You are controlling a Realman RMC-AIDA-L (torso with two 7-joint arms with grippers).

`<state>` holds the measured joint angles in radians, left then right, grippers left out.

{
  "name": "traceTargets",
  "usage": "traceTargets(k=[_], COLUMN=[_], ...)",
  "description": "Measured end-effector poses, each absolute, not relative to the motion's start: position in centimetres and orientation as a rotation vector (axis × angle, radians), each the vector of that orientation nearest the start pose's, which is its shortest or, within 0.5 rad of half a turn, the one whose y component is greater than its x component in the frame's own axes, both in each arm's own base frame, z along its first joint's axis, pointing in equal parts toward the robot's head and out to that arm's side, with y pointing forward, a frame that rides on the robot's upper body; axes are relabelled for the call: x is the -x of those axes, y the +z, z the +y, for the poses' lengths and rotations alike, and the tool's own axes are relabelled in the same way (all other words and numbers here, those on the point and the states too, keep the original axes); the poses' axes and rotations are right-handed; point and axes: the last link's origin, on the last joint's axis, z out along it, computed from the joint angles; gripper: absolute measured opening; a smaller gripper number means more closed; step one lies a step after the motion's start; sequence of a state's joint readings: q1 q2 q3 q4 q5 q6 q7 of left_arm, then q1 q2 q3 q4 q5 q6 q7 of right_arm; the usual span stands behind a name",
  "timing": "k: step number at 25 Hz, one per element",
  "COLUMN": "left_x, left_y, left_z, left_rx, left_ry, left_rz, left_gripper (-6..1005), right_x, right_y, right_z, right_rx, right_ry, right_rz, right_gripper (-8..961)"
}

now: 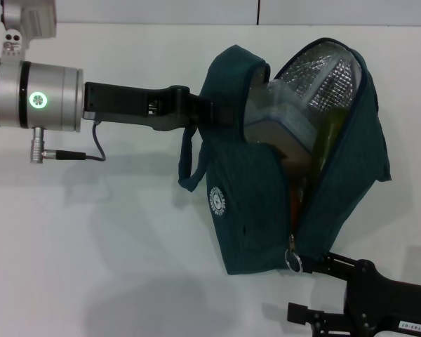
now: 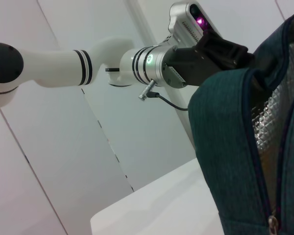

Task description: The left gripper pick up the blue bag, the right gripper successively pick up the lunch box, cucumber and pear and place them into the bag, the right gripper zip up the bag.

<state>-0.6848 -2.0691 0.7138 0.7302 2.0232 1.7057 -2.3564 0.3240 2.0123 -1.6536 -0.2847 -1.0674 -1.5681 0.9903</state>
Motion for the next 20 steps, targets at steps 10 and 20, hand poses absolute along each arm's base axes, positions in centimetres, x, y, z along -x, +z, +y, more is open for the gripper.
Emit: traceTargets(k=[10,20], left_x=[19.6,19.6], left_y=[1.0,0.9], left_z=[35.3,35.3], left_rx=[2.658,2.661], left_ry=[-0.786,-0.784], left_rz=[-1.745,-1.745], left_gripper=[38,38], right_x=[-28.5,-28.0], right_y=[-6.8,-6.8], right_z=[22.0,22.8], right_rx=[2.787,2.790], right_ry=[1.050,1.053], right_rz=[0.713,0.737], right_gripper=[839,839])
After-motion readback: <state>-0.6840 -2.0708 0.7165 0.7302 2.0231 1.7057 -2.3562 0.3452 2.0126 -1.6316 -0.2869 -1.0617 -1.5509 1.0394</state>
